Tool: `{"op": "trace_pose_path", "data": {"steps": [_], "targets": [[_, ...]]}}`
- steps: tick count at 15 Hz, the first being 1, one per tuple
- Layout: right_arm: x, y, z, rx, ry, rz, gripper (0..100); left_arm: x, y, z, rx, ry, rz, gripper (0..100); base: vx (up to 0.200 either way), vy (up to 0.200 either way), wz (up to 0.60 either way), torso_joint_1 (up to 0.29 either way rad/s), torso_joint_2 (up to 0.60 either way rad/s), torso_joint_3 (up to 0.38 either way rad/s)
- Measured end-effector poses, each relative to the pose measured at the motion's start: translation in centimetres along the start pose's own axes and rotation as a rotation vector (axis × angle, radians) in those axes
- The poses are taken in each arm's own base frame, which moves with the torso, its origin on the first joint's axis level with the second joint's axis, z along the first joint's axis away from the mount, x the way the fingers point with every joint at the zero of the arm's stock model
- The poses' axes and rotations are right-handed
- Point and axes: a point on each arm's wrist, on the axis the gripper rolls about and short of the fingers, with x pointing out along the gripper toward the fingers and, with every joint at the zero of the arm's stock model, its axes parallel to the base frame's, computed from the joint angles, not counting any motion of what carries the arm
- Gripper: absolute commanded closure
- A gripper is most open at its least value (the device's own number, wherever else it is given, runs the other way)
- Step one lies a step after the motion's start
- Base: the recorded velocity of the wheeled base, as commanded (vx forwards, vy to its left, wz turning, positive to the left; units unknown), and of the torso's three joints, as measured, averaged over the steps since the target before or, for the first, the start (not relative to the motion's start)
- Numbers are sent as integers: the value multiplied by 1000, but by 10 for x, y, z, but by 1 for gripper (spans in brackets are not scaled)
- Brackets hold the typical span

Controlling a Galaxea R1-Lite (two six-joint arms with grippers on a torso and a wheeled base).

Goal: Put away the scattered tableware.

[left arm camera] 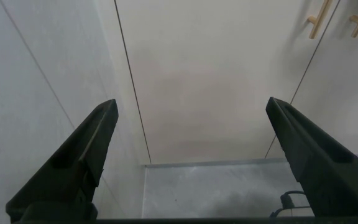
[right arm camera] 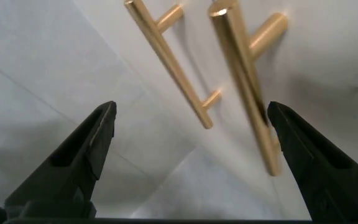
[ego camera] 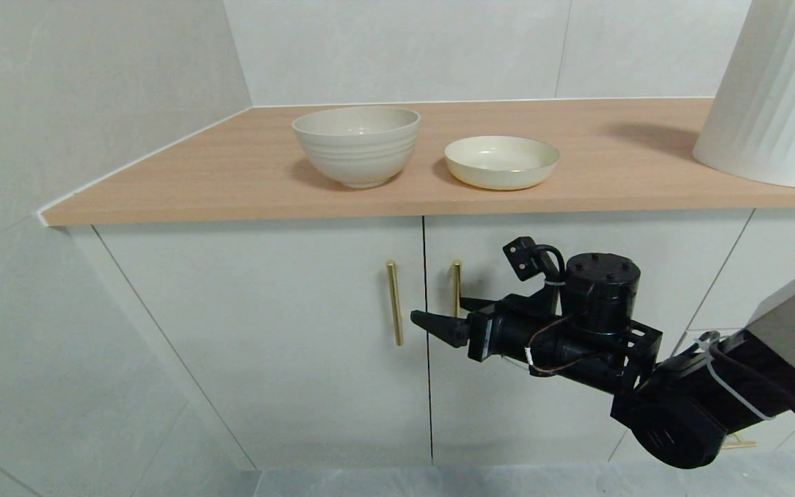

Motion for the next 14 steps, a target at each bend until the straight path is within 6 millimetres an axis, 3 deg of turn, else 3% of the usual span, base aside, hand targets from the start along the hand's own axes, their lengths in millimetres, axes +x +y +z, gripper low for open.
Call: {"op": "trace_pose_path", "data": {"steps": [6, 12, 14], "targets": [[-4, 13, -3, 42, 15, 93, 0, 0, 0, 0, 0, 0, 0, 0, 0, 0, 0, 0, 0, 0], [-34, 29, 0, 54, 73, 221, 0, 0, 0, 0, 0, 0, -1, 0, 0, 0, 0, 0, 0, 0], [-54, 36, -1, 59, 104, 263, 0, 0, 0, 0, -1, 0, -1, 0, 0, 0, 0, 0, 0, 0]]}}
